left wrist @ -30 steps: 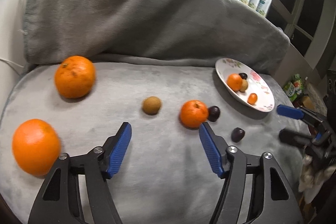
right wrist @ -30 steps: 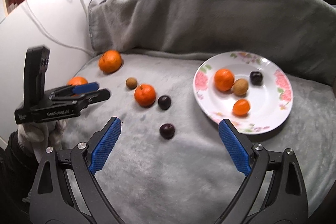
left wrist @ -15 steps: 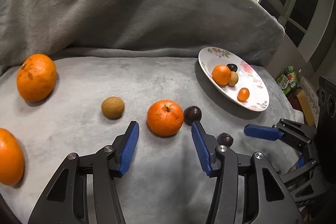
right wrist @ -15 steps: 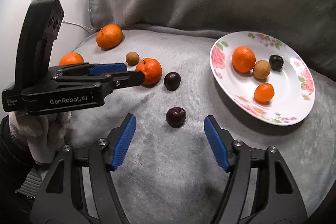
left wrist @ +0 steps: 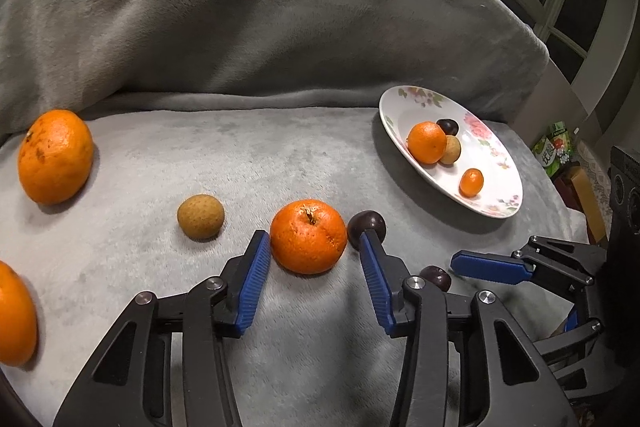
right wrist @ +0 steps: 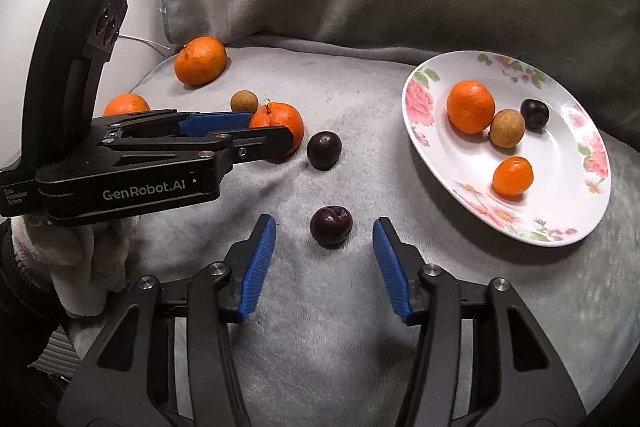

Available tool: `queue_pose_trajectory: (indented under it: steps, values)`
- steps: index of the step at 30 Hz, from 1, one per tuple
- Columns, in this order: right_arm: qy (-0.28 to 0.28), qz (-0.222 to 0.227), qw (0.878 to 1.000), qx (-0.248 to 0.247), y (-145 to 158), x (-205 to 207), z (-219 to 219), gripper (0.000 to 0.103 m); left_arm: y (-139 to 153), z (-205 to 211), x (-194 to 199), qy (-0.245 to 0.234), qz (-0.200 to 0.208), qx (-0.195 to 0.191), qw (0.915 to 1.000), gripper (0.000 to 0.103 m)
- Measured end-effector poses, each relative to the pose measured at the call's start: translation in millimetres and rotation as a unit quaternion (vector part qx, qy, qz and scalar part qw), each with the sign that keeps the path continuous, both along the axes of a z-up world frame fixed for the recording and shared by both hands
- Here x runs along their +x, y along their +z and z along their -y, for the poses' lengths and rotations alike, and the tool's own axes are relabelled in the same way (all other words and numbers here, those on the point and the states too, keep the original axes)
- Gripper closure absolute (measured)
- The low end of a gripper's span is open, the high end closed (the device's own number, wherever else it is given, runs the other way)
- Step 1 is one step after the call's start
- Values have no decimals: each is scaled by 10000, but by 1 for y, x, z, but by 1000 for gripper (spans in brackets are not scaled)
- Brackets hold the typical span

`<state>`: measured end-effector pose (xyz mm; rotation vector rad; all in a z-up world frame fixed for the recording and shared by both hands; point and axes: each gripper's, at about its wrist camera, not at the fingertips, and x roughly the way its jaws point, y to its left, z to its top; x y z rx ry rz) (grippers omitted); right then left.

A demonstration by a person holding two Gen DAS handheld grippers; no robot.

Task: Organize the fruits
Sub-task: 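Grasp another dark plum with the right tool while the left tool grasps a mandarin, then carry the held plum and mandarin toward the plate with both tools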

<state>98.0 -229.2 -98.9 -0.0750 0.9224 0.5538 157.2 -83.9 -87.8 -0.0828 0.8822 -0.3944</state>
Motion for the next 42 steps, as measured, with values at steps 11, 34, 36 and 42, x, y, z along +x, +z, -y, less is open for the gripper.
queue_pose_trajectory:
  steps: [11, 34, 36, 42]
  values:
    - [-25, -46, 10000, -66, -3, 3, -4, 58, -4, -1, 4, 35, -48, 42, 10000, 63]
    - [-71, -59, 10000, 7, -5, 2, 0, 79, -1, -2, 0, 28, 22, 20, 10000, 65]
    - [-81, -43, 10000, 23, -3, 0, 1, 79, 0, -2, -1, 32, 28, 4, 10000, 65]
    - [-122, 37, 9998, 123, 3, -4, 5, 79, 6, -6, -6, 60, 67, -73, 9999, 65]
